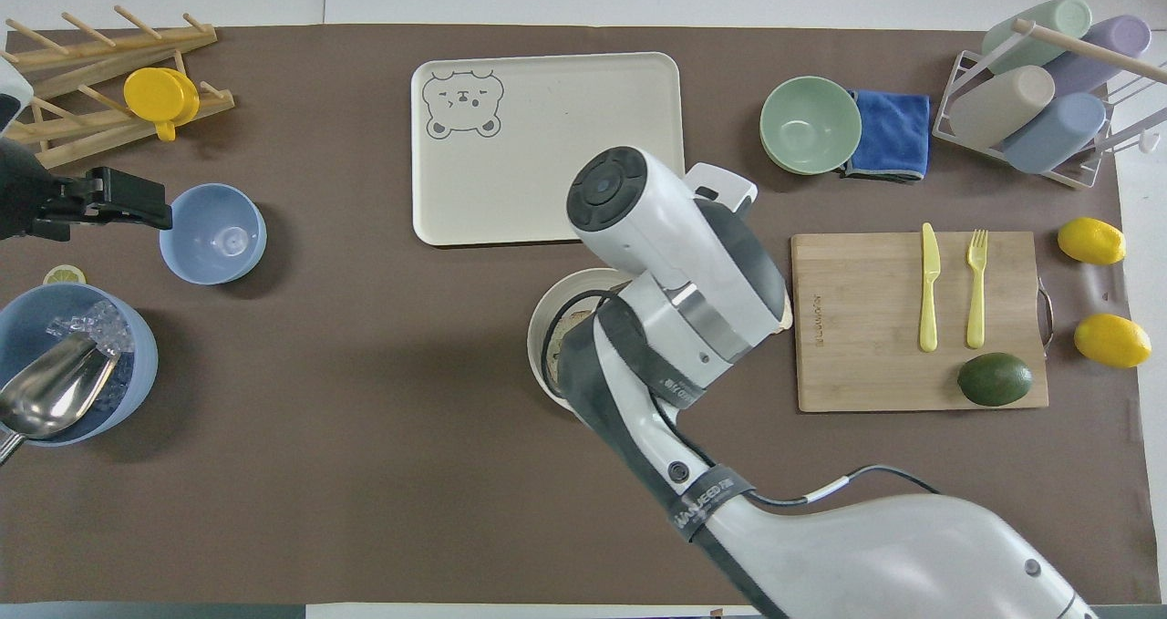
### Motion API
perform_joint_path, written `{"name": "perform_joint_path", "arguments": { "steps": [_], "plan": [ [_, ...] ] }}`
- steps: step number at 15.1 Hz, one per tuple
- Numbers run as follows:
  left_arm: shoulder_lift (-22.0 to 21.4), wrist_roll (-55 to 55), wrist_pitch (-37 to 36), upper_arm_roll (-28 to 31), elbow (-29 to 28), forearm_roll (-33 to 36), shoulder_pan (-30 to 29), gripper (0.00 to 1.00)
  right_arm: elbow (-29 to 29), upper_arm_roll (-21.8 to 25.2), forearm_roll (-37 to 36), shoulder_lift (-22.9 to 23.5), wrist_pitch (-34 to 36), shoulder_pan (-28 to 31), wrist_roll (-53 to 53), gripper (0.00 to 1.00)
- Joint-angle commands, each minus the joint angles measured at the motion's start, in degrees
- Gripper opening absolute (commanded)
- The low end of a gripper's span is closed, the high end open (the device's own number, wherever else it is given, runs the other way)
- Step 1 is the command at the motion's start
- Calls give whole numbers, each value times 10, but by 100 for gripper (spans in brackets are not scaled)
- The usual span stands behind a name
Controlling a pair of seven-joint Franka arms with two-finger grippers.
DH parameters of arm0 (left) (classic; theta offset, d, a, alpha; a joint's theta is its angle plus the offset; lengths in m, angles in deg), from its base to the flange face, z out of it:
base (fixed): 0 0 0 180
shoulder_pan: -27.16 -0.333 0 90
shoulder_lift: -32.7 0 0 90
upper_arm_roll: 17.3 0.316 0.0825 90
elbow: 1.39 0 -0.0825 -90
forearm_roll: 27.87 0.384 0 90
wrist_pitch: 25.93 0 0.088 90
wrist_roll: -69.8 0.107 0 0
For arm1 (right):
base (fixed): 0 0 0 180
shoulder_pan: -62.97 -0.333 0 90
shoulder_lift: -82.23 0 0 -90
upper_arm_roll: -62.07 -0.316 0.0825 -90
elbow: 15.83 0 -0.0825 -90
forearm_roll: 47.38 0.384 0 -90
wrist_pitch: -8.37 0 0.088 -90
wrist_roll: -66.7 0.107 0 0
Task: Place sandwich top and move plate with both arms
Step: 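Carry the bread slice with the right gripper over the egg plate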
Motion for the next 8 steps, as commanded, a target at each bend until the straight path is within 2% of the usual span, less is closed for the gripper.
{"name": "perform_joint_path", "arguments": {
  "steps": [1, 4, 8],
  "plan": [
    [-10, -4, -3, 1, -15, 6, 0, 100, 56, 0, 30, 34, 20, -45, 45, 0],
    [-14, -5, -3, 1, -22, 5, -1, 100, 56, -1, 79, 35, 1, -60, 148, 0],
    [-24, -5, 5, 2, -42, 6, -2, 100, 32, -3, 97, 34, -72, -69, 191, 0]
  ]
}}
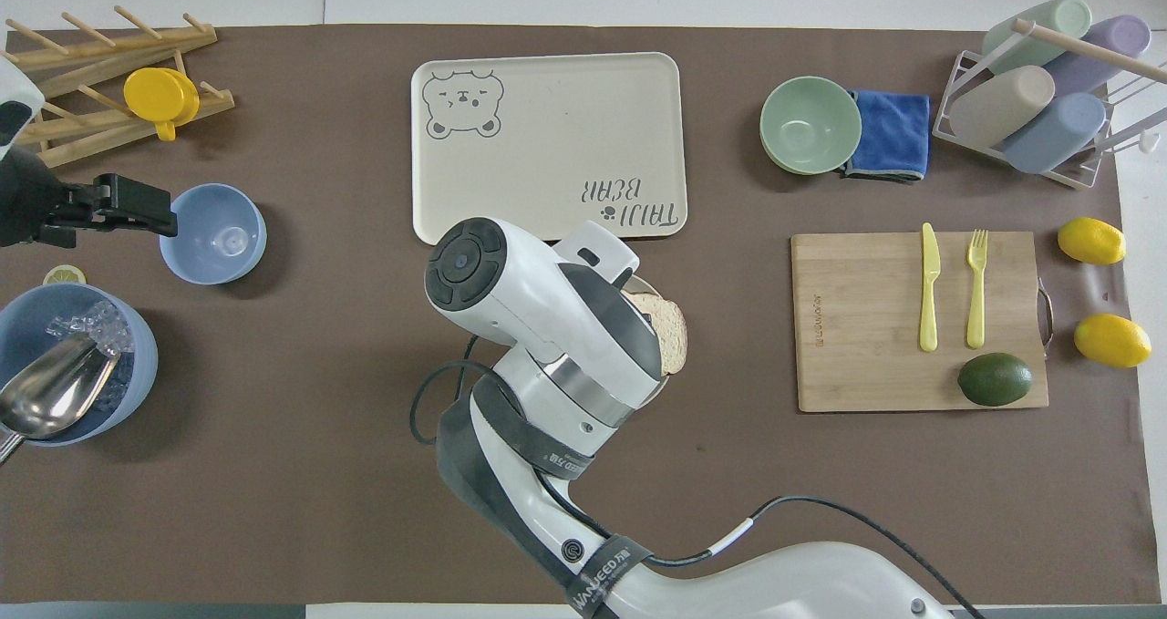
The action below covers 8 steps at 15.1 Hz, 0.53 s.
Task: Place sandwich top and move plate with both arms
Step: 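Carry the bread slice with the right gripper over the egg plate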
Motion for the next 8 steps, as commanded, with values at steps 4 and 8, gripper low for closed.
{"name": "perform_joint_path", "arguments": {
  "steps": [4, 8],
  "plan": [
    [-26, -4, 9, 1, -33, 6, -11, 100, -12, -4, 43, 6, -69, 2, 60, 0],
    [-26, -2, 13, 1, -38, 6, -17, 100, -71, -4, 44, -4, -143, -2, 60, 0]
  ]
}}
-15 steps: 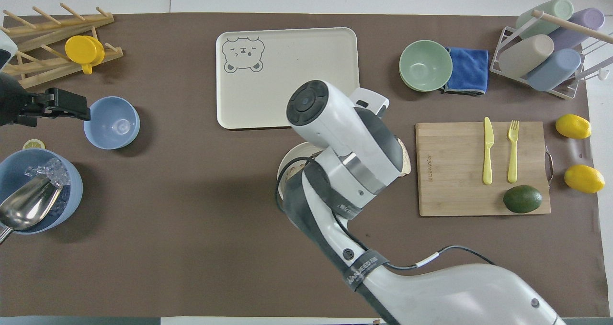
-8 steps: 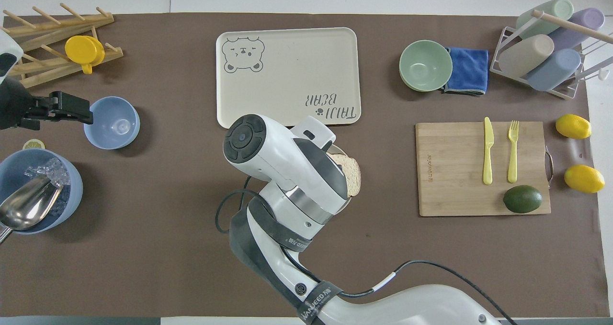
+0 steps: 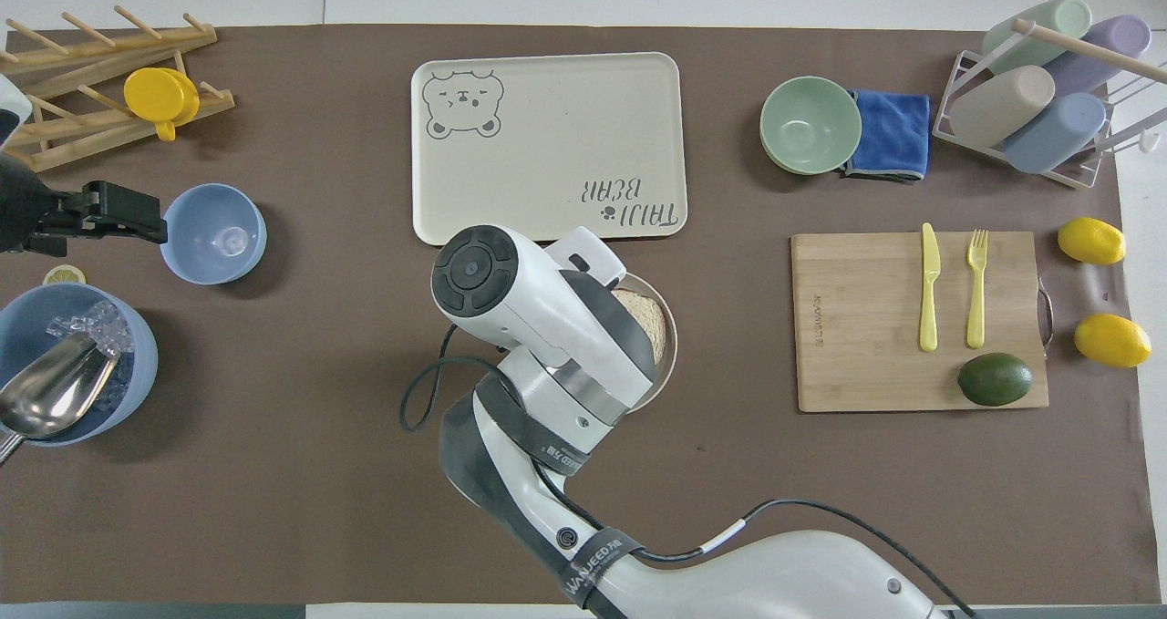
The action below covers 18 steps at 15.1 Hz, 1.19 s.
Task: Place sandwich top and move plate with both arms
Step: 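Lower the bread onto the egg and open the right gripper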
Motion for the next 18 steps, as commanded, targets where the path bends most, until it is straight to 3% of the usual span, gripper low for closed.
{"name": "perform_joint_path", "arguments": {
  "steps": [1, 2, 3, 4, 7, 11, 15, 18],
  "plan": [
    [-19, -2, 11, -1, -26, 6, -8, 100, -43, -4, 9, -14, -50, 1, 11, 15],
    [-19, -2, 12, -1, -26, 6, -9, 100, -43, -4, 9, -14, -51, 1, 11, 50],
    [-19, -2, 11, -1, -26, 6, -9, 100, -42, -4, 12, -14, -51, 1, 11, 70],
    [-20, -2, 11, -1, -27, 6, -9, 100, -40, -5, 14, -14, -52, -1, 13, 100],
    [-30, -4, 16, -1, -44, 6, -9, 100, -35, -5, 20, -35, -54, 8, 3, 100],
    [-33, -6, 36, -2, -62, 6, -9, 100, -35, -4, 55, -95, -38, 87, -61, 100],
    [-43, -18, 98, -7, -121, 3, 3, 100, -35, -4, 55, -162, 66, 197, -197, 100],
    [-45, -50, 168, -7, -176, -36, 42, 100, -35, -4, 57, -202, 129, 289, -321, 100]
  ]
}}
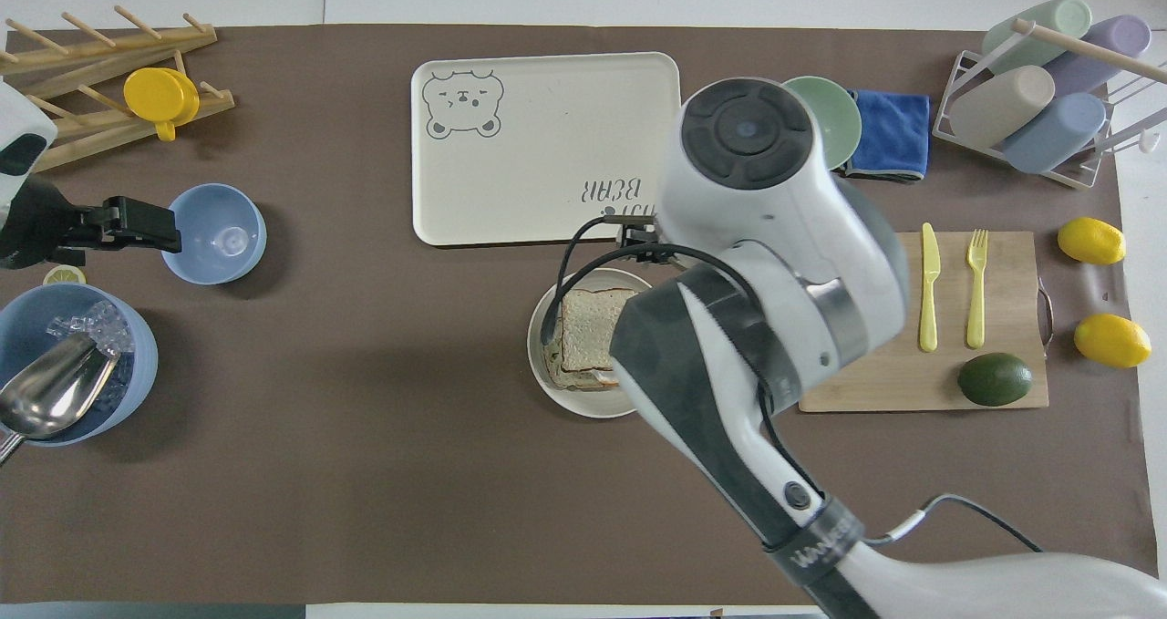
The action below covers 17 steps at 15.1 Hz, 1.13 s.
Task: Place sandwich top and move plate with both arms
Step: 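Lower the bread onto the egg and open the right gripper, then reach the left gripper to the plate while the right gripper withdraws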
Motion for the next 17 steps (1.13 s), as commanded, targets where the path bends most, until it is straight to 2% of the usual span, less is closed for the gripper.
{"name": "perform_joint_path", "arguments": {
  "steps": [1, 3, 5, 8, 10, 13, 17],
  "plan": [
    [-20, -38, 73, 3, -70, -22, 44, 100, -16, -7, 17, -49, 34, 85, -115, 100],
    [-8, -58, 117, 3, -91, -45, 74, 100, -14, -7, 17, -74, 68, 137, -180, 100],
    [27, -111, 174, 3, -101, -52, 128, 100, -15, -1, 17, -90, 115, 176, -246, 100],
    [64, -154, 250, 3, -127, -53, 190, 100, -25, -12, 17, -95, 117, 212, -252, 100],
    [82, -169, 313, 2, -150, -65, 217, 100, -34, -22, 17, -98, 110, 216, -254, 100],
    [128, -168, 374, 2, -154, -88, 253, 100, -39, -35, 16, -102, 94, 229, -256, 100],
    [135, -166, 388, 1, -161, -90, 270, 100, -8, -29, 7, -92, 103, 229, -255, 100]
  ]
}}
